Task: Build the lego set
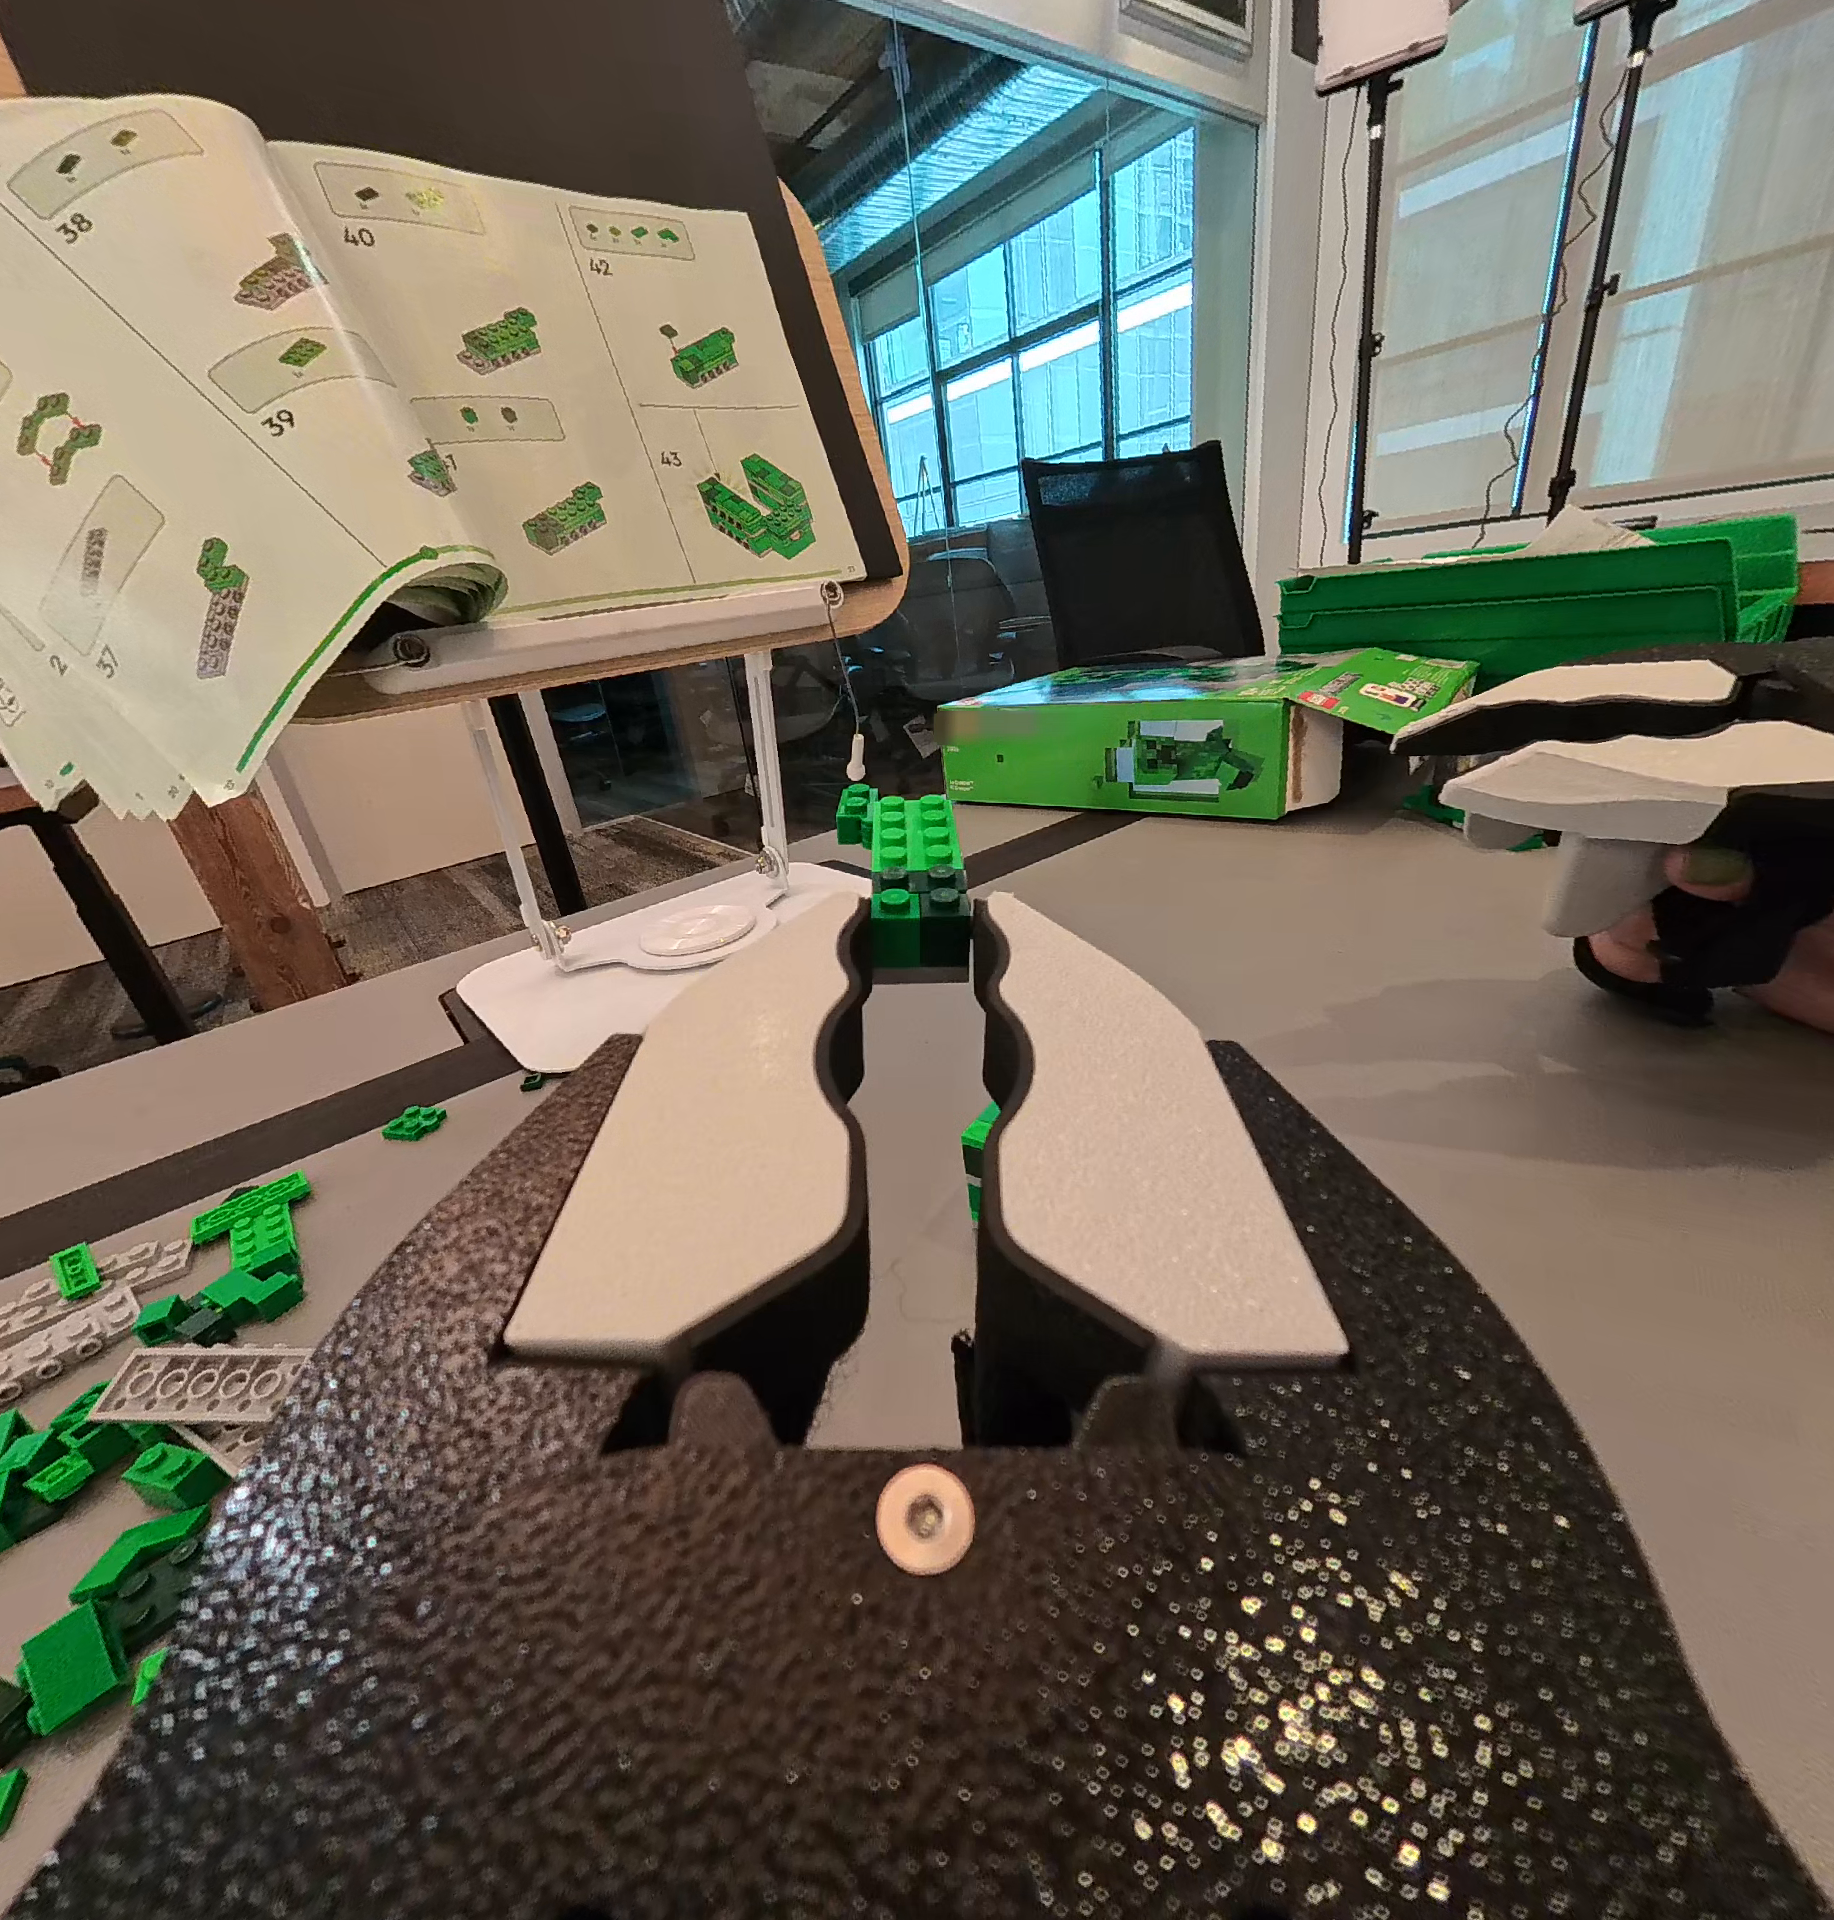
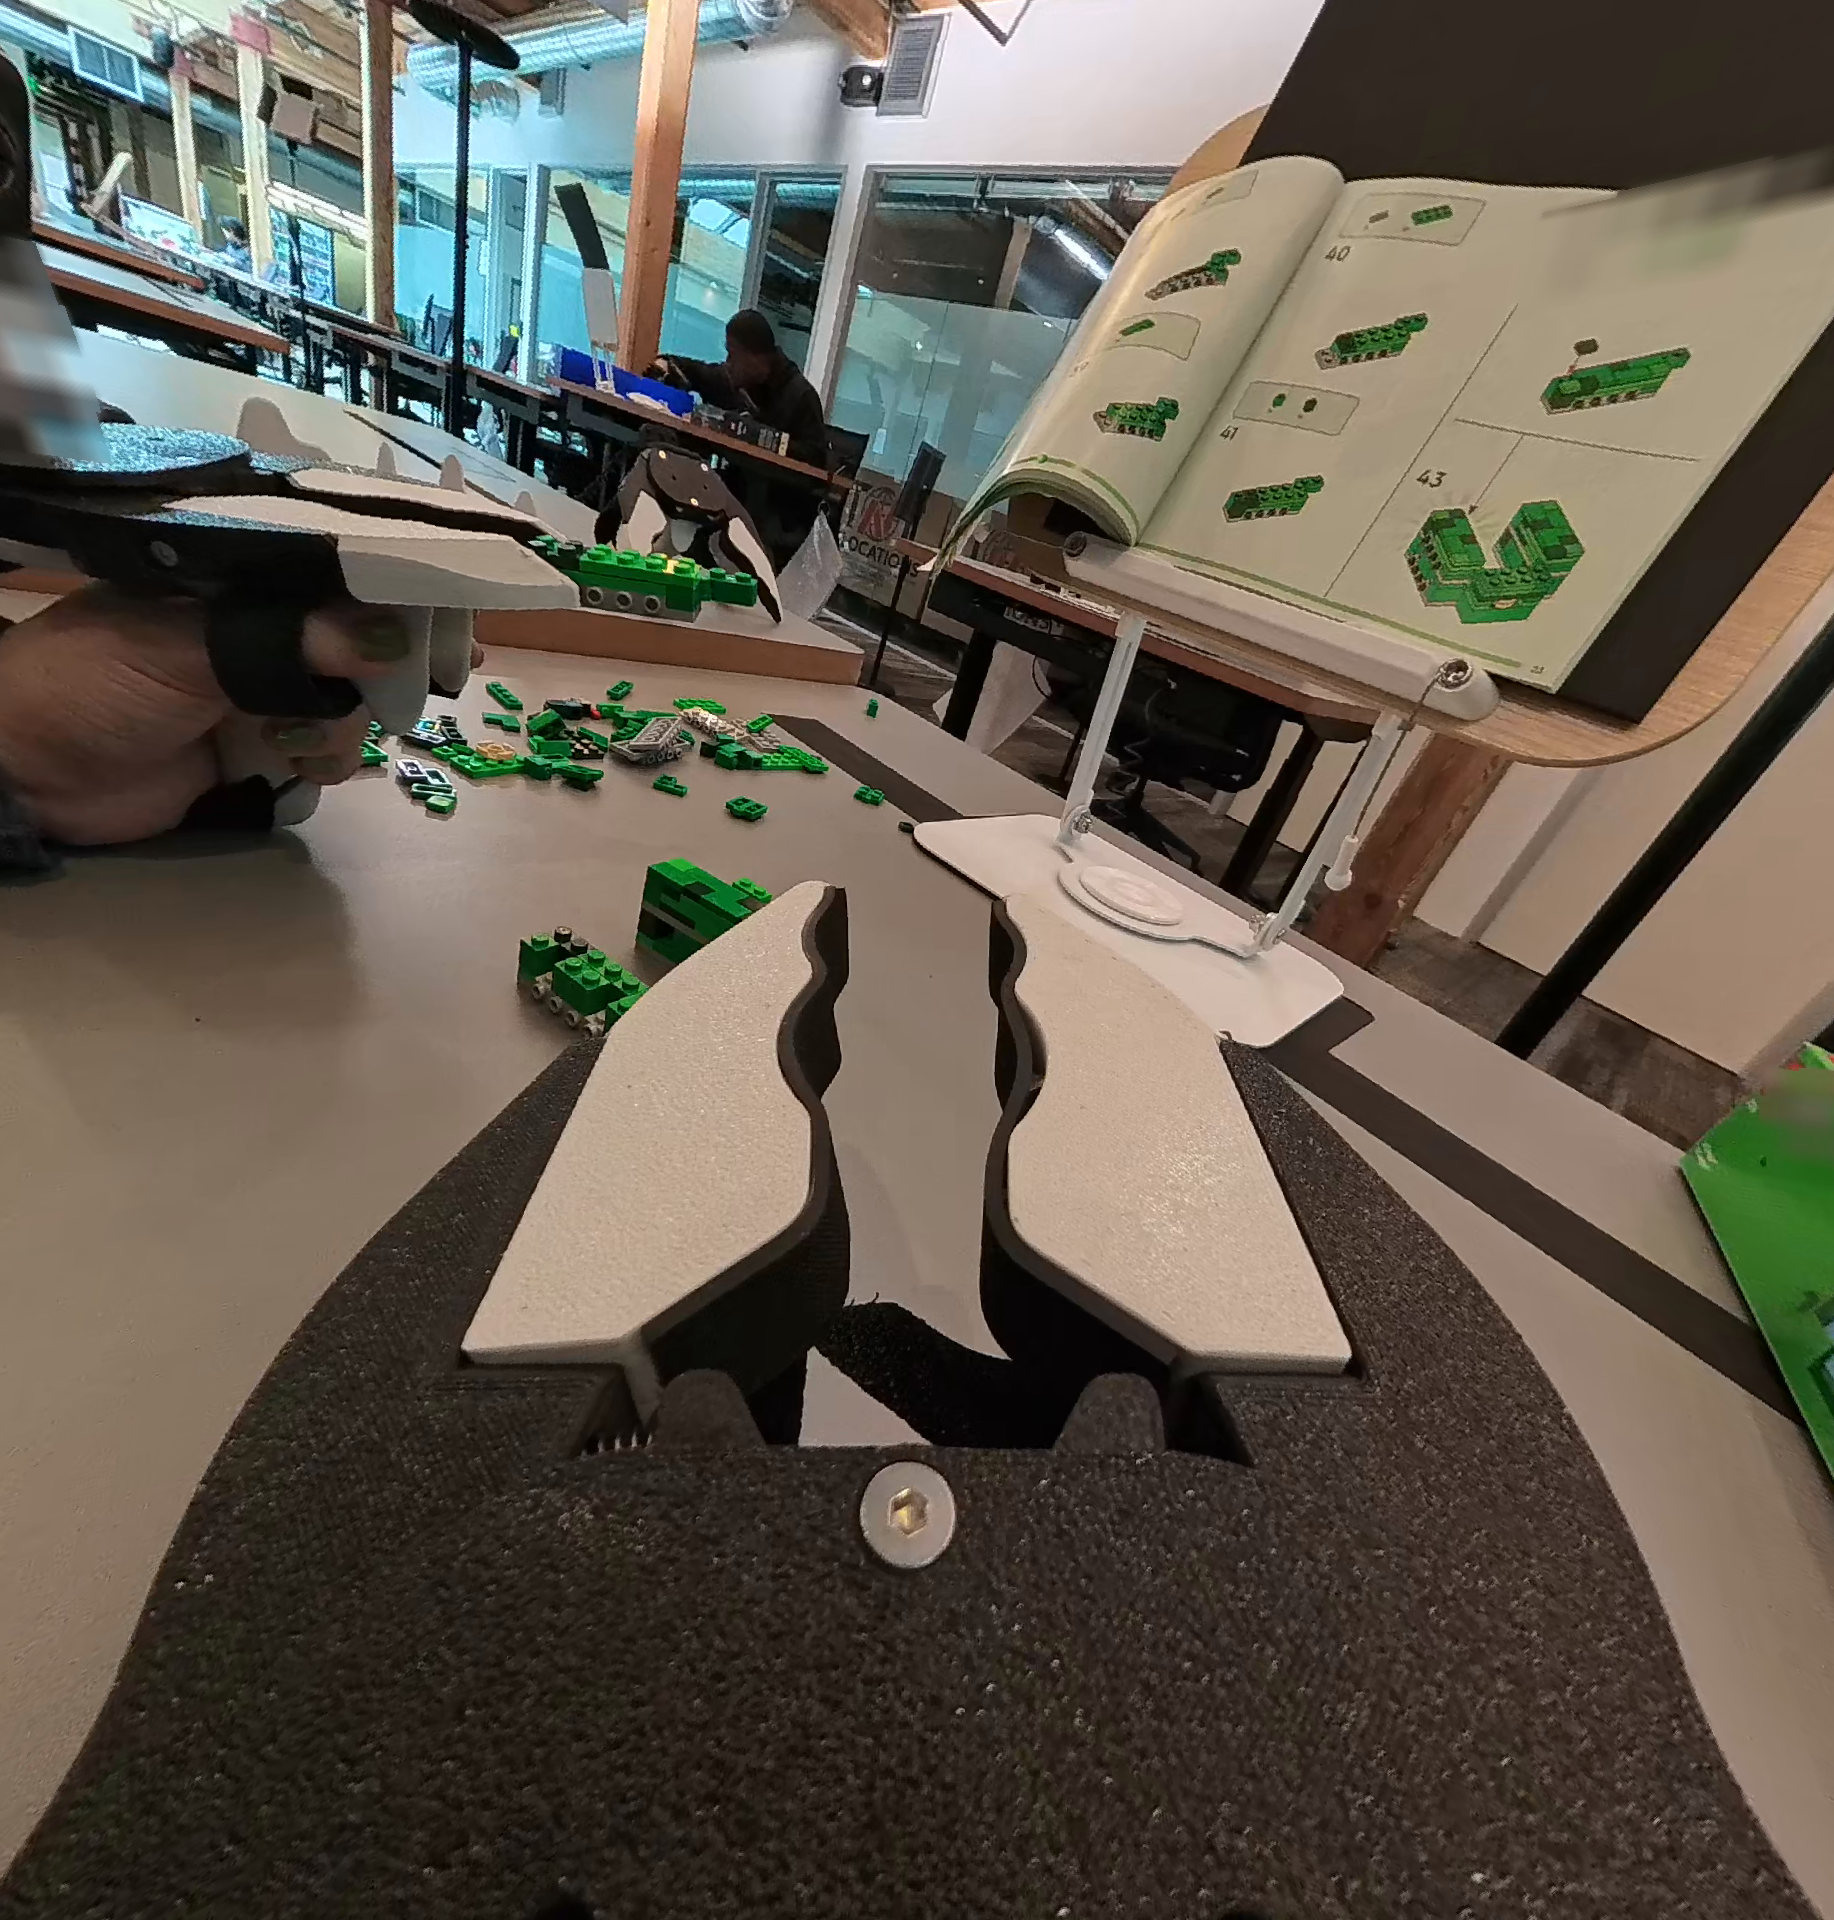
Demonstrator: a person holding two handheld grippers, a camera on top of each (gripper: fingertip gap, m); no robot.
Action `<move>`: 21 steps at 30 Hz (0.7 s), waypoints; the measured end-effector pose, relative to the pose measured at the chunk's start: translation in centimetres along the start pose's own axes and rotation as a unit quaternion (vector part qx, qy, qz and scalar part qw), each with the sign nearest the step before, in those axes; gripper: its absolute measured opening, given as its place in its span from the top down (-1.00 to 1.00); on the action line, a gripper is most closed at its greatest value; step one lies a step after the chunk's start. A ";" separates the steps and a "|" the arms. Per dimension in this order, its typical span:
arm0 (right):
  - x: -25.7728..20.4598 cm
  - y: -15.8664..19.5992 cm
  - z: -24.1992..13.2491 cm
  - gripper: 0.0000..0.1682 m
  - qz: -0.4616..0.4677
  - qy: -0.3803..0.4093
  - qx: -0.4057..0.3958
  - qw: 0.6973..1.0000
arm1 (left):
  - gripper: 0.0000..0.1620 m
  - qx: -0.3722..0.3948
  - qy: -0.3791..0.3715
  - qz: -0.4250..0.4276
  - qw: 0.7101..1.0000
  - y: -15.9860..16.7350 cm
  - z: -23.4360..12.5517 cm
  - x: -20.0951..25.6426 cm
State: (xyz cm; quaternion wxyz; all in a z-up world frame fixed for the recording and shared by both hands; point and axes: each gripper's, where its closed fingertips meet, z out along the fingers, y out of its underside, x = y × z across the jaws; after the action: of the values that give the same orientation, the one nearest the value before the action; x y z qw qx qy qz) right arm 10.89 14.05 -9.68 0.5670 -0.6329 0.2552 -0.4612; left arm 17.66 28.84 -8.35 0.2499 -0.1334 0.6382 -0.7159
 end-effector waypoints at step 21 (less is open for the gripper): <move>-12.8 -2.0 -2.2 0.55 -0.163 -0.373 -0.214 0.888 | 0.78 -0.114 0.333 0.021 0.936 1.5 -5.7 14.4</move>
State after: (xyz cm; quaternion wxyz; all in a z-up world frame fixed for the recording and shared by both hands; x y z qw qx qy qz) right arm 2.87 24.26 -11.74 0.3884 -0.8968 0.0104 -0.2114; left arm 2.95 26.02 -12.56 0.0207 0.0985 0.7646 -0.6366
